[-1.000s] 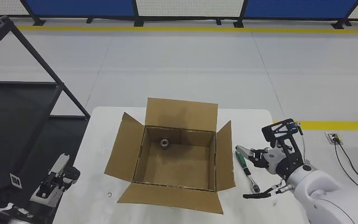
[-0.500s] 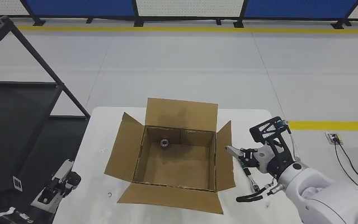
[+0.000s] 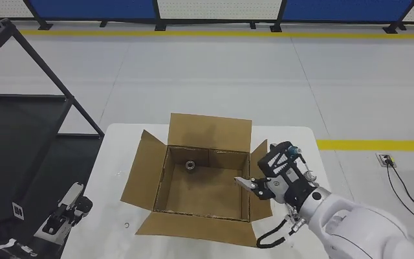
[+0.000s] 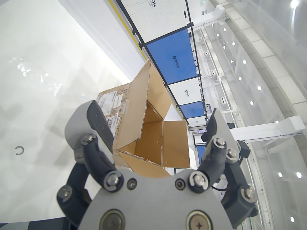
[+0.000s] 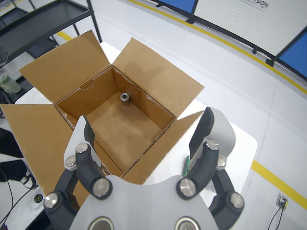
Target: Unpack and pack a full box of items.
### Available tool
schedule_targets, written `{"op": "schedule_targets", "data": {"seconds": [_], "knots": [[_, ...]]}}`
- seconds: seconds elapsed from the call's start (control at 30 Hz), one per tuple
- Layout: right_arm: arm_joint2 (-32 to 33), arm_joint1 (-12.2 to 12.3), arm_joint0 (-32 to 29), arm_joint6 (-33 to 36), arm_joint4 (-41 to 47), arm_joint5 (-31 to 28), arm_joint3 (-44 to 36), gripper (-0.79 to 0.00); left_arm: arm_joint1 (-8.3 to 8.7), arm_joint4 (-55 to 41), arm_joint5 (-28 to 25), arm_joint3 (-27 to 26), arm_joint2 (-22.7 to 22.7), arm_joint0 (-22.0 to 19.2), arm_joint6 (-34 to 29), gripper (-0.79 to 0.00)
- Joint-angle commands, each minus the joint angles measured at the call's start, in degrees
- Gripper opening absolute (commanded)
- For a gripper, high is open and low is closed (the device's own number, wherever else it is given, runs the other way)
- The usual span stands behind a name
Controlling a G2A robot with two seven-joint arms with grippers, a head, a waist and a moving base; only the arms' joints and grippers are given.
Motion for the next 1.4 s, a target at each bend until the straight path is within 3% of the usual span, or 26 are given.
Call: {"op": "schedule_targets", "data": {"seconds": [0.0,0.1,0.27,0.57,1.1,1.23,1.37], "knots": [[-5.61,-0.73,4.38,-0.07,-1.81,0.57,2.83,0.000,-0.02,0.18,0.12,0.47,-0.35,0.15,0.46,0.000],[-12.86,-2.21,10.43,0.90,-4.35,3.21,7.08,0.000,-0.15,-0.46,0.01,1.12,-1.22,0.69,1.48,0.000],[-23.49,-5.44,18.74,1.55,-1.46,6.43,16.39,0.000,-0.48,-2.01,-0.32,1.43,-2.01,1.71,3.68,0.000],[-36.30,-12.08,29.16,0.82,2.86,11.33,33.41,0.000,-0.75,-2.57,-0.90,1.00,-1.78,2.37,4.89,0.000],[-36.67,-12.53,29.45,0.62,3.77,11.44,34.19,0.000,-0.78,-2.37,-0.39,1.03,-1.43,2.22,5.14,0.000],[-36.01,-13.34,28.70,-2.39,8.29,8.93,39.06,0.000,-0.78,-2.37,-0.39,1.03,-1.43,2.22,5.14,0.000],[-37.39,-15.32,29.88,-3.96,11.49,10.27,44.45,0.000,-0.80,-2.35,-0.47,1.32,-1.15,1.95,5.54,0.000]]}}
